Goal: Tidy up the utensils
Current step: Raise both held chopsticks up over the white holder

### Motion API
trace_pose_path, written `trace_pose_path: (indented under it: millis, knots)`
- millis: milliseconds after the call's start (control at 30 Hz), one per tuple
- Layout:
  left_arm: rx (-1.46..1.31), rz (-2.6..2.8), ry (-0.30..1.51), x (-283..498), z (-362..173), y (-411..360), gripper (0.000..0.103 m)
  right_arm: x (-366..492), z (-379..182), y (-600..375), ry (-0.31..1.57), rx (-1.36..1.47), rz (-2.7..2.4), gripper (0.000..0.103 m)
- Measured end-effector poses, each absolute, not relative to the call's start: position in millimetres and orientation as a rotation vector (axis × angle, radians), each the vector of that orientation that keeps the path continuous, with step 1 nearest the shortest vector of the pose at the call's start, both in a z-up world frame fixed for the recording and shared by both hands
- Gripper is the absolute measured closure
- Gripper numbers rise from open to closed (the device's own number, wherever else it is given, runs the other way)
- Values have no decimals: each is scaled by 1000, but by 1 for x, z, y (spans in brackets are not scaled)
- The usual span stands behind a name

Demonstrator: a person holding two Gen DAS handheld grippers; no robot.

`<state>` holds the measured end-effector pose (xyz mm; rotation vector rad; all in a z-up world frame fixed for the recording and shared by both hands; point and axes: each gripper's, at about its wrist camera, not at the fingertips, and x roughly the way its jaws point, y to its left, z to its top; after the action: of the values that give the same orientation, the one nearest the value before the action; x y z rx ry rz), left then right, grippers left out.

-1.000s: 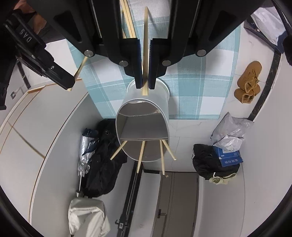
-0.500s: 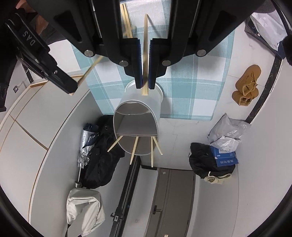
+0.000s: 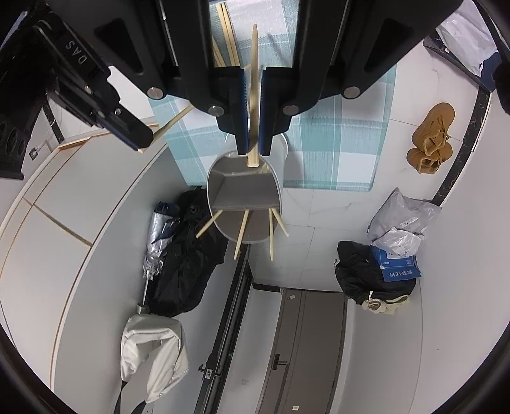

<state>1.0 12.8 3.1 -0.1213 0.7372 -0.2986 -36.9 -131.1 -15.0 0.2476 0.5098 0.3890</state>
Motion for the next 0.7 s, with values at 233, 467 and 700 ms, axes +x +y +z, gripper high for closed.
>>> trace_pose_path:
  millis: [233,467,700]
  knots:
    - [-136,-307,715,15,27,13,101,-26,-4,-134,494,242,446,98]
    - [-171,-326,704,36,53,11,101,-8,16,-144,468,272,467,98]
    - [-202,-336,660,63,85,11,101,15,53,-153,452,225,516,98]
